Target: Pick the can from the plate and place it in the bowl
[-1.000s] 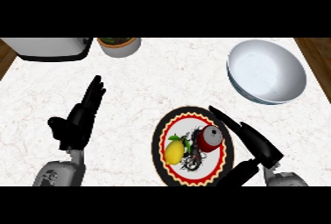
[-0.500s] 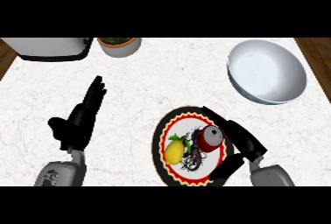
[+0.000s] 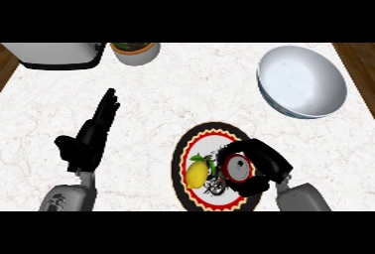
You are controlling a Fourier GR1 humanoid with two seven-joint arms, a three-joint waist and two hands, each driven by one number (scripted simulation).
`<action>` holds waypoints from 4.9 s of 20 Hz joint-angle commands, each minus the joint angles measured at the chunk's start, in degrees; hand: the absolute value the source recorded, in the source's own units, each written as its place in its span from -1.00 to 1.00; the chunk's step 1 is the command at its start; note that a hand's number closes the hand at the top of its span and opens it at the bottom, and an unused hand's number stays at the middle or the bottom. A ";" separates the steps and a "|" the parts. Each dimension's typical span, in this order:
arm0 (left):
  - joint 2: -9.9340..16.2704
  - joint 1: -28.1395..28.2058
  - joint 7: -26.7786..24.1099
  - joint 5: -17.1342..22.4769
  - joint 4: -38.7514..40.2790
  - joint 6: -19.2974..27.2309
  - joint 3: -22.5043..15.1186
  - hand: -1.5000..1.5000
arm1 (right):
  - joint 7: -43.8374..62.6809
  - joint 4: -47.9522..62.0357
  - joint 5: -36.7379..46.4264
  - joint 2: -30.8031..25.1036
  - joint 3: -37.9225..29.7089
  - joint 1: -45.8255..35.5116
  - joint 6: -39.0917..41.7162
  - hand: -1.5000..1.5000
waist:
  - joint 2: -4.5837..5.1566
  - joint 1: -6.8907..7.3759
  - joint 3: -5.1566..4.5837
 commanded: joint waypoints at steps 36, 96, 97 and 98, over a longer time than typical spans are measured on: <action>-2.01 -0.31 1.21 -1.90 -1.70 0.10 -0.03 0.00 | 42.36 -56.34 -16.09 1.79 -12.84 -11.21 2.23 1.00 | 0.19 0.21 0.05; -2.94 -0.13 0.87 -2.06 -1.15 -0.63 0.19 0.00 | -19.10 58.73 -11.95 -24.85 -44.03 -46.81 -1.22 -1.00 | 0.51 0.78 0.14; -3.51 0.70 0.52 -3.89 -2.17 0.58 -1.14 0.00 | -20.91 58.55 -12.67 -27.78 -44.46 -45.07 2.56 -1.00 | 0.44 0.56 0.15; -0.86 -0.22 4.41 -1.41 -4.32 -2.02 0.86 0.00 | -19.48 58.36 -13.88 -26.13 -44.92 -45.78 2.83 -1.00 | 0.36 0.64 0.14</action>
